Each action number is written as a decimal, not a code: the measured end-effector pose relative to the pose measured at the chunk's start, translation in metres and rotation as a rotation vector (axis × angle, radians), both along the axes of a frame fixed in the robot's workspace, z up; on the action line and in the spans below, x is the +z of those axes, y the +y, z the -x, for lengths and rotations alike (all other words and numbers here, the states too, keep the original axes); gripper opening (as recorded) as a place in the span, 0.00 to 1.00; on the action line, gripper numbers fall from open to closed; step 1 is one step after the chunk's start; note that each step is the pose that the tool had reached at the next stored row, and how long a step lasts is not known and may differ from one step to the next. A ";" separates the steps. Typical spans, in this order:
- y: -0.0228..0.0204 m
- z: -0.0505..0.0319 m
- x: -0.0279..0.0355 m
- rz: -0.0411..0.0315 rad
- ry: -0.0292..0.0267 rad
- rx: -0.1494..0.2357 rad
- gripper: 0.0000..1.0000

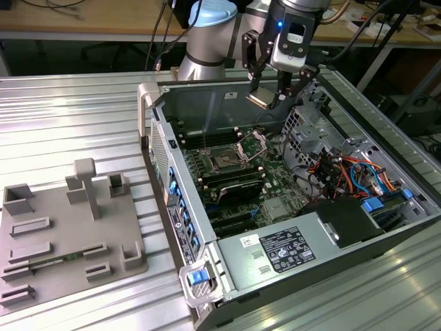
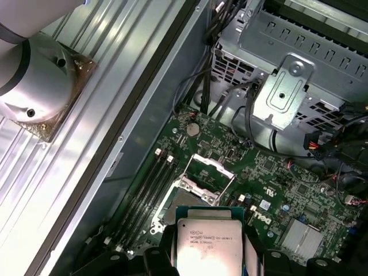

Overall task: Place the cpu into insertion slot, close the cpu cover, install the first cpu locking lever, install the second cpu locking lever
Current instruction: 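Place the cpu into insertion slot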

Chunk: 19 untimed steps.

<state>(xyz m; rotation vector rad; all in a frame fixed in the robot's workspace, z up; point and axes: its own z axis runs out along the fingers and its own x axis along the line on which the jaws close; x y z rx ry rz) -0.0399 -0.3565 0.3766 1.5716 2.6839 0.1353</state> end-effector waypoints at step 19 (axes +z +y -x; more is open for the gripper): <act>0.0000 0.0000 0.0000 0.0000 0.0000 -0.053 0.55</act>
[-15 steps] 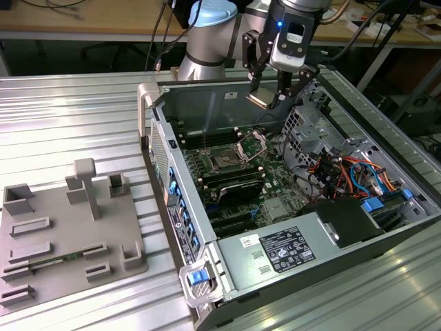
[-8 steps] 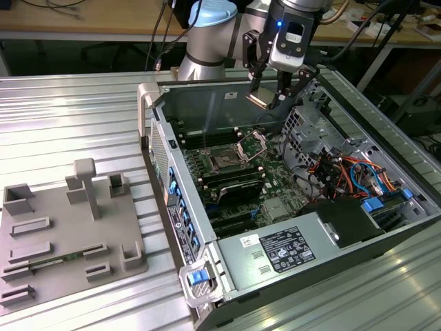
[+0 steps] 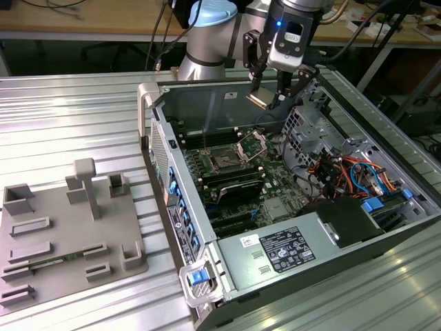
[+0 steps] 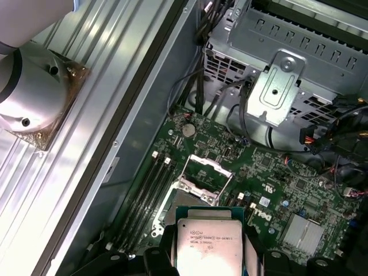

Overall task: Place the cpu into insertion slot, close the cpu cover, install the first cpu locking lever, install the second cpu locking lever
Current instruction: 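Place the cpu into insertion slot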

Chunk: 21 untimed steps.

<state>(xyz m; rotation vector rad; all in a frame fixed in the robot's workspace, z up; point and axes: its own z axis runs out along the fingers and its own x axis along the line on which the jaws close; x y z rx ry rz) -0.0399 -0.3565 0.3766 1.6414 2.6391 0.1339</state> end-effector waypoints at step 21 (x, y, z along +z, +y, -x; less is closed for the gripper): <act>0.0000 0.0000 0.0000 0.0000 0.0000 -0.051 0.55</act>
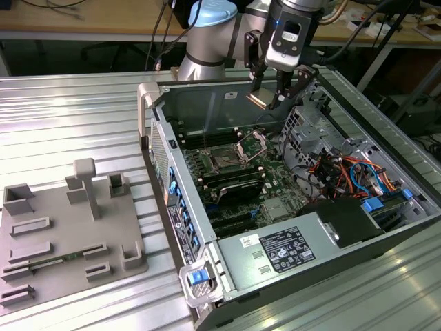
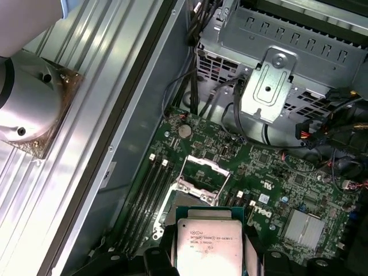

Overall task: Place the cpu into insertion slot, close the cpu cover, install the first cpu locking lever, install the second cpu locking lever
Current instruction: 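Place the cpu into insertion slot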

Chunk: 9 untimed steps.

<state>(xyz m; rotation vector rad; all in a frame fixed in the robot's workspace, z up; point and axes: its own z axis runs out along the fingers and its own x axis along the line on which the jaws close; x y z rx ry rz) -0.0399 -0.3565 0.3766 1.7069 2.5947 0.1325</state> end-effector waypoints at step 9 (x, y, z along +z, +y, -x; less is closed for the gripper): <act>0.0000 0.0000 0.0000 -0.0001 0.0000 -0.029 0.55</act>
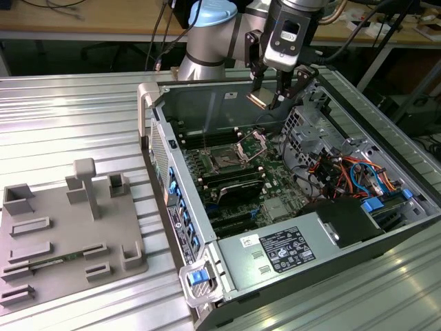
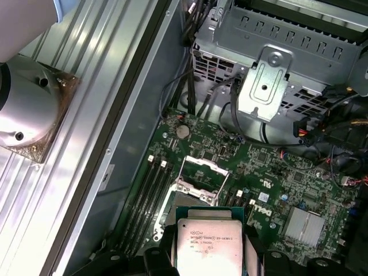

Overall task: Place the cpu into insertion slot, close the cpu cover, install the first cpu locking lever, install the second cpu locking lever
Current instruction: 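Place the cpu into insertion slot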

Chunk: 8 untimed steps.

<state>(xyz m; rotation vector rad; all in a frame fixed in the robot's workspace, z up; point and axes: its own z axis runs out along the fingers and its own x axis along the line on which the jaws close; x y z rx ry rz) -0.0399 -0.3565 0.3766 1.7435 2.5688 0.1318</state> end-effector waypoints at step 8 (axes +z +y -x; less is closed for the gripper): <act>0.0000 0.0000 0.0000 0.0000 0.0000 -0.025 0.55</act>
